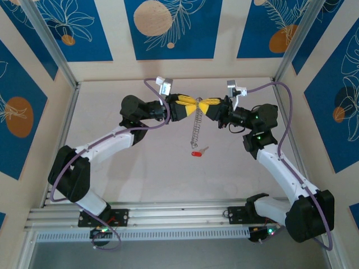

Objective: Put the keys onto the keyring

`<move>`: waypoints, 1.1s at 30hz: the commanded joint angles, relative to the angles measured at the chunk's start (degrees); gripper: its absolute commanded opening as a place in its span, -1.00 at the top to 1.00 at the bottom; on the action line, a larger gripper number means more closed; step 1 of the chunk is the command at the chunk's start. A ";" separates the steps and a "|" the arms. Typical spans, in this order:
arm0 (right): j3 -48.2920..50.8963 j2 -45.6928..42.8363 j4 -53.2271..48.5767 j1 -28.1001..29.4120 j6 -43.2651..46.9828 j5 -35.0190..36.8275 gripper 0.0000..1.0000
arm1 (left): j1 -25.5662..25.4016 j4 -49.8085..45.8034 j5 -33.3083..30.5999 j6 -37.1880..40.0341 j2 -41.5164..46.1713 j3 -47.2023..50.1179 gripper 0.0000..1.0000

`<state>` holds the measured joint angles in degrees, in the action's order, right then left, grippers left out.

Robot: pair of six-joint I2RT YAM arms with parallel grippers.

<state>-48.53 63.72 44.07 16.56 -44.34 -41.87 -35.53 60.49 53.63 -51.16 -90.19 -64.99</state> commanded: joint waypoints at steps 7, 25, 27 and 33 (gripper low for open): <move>-1.19 -0.09 1.26 0.45 0.31 0.78 1.00 | -0.85 1.55 1.35 0.60 -0.59 -2.02 0.52; -1.27 -0.01 0.52 0.74 0.40 0.69 1.00 | -2.38 -5.76 1.64 7.70 1.06 -2.71 0.85; -1.15 -0.14 0.29 0.72 0.39 0.76 1.00 | -2.44 -5.59 1.61 8.13 1.15 -2.70 0.85; -1.52 -1.45 -3.86 0.27 1.14 2.80 0.73 | -2.44 -6.04 1.13 10.48 2.05 -2.45 0.97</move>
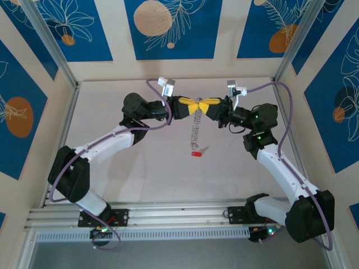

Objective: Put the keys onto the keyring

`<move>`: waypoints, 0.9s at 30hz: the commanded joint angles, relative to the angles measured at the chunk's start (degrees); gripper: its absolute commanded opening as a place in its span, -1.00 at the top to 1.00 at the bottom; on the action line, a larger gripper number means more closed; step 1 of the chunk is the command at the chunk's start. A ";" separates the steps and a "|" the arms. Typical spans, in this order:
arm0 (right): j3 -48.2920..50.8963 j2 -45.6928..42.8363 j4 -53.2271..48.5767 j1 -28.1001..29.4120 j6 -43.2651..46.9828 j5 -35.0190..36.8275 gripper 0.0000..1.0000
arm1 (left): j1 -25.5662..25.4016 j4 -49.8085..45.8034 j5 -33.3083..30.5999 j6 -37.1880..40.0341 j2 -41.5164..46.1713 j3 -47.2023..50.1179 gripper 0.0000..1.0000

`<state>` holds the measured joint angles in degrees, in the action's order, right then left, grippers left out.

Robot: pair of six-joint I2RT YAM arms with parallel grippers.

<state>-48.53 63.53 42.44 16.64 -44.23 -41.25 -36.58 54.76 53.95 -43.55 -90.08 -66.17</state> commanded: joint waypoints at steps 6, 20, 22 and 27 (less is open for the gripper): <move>1.42 -9.14 -10.45 -5.70 0.92 6.18 0.09 | -1.42 -6.24 -1.77 10.85 5.18 -0.16 1.00; 20.14 -20.22 -21.97 -12.07 -4.56 15.84 0.03 | -3.08 -21.19 -11.67 38.53 15.39 2.79 1.00; 22.15 -20.03 -21.67 -11.95 -5.38 16.64 0.03 | -3.71 -22.98 -14.14 42.04 16.62 3.24 1.00; 24.84 -18.98 -22.03 -10.61 -5.67 17.96 0.03 | -4.93 -25.27 -19.77 48.01 18.86 5.03 1.00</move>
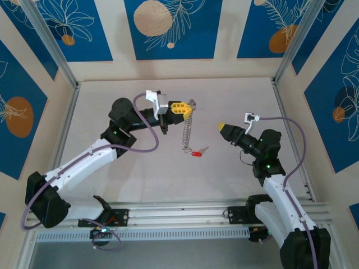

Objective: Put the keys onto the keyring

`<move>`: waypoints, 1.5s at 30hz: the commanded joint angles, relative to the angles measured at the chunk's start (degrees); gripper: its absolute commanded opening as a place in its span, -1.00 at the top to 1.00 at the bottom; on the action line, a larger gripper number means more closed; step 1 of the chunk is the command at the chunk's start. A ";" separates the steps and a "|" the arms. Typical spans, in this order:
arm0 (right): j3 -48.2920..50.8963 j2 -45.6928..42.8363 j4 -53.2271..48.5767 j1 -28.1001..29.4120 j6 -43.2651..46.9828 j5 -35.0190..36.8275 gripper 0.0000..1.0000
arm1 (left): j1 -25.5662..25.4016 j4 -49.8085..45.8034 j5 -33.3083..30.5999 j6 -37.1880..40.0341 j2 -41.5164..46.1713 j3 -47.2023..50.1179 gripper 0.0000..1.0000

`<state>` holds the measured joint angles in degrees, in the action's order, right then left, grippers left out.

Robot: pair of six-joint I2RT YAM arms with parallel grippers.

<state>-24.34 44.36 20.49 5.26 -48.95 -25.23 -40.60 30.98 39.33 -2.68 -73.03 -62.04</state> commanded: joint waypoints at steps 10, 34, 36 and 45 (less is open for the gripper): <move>-4.73 4.97 -16.83 7.02 5.97 7.98 0.03 | -1.37 -5.36 -10.67 7.94 2.63 1.93 1.00; -16.82 33.40 -37.15 24.88 2.78 35.44 0.34 | -1.20 -8.50 -22.89 0.86 5.01 9.39 1.00; -17.35 35.37 -36.60 25.39 2.31 36.33 0.36 | -1.23 -9.04 -22.90 0.88 5.10 9.39 1.00; -22.29 42.90 -36.30 26.60 2.66 38.31 0.46 | -1.19 -9.36 -22.44 1.23 5.45 9.66 1.00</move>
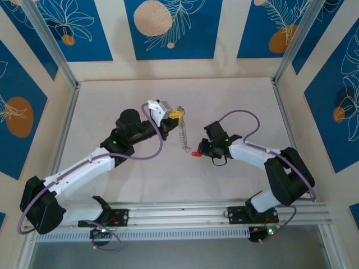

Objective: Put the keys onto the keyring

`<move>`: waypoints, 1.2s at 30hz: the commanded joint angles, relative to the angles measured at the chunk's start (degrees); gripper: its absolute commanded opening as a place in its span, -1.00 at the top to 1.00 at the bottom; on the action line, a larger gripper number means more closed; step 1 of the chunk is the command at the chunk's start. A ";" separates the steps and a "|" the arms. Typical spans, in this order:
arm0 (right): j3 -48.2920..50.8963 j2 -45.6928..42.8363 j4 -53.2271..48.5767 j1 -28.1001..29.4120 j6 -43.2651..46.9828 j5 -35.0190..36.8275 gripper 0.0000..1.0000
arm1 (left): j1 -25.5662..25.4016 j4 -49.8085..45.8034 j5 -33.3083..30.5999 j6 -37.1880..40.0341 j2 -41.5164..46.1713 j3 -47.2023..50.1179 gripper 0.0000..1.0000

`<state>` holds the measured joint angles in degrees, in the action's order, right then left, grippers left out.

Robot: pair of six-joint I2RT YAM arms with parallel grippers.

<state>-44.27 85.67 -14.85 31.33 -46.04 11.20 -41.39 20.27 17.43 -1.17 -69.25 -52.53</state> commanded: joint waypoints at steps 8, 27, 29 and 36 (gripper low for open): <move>-4.05 5.32 -2.10 1.10 -0.64 3.85 0.56 | -0.42 1.60 0.06 -0.35 1.66 0.33 1.00; -4.91 8.05 -0.88 1.50 -0.40 3.92 0.70 | -0.37 1.86 0.75 -0.59 1.31 -0.20 1.00; -5.08 8.37 -0.75 1.52 -0.28 3.81 0.75 | -0.40 1.81 0.73 -0.54 1.25 -0.24 1.00; -4.95 7.88 -0.95 1.46 -0.03 3.73 1.00 | -0.34 1.83 0.89 -0.68 1.25 -0.28 1.00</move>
<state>-47.97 93.34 -15.49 32.58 -45.91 13.82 -41.39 20.25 17.50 -1.17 -69.14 -52.40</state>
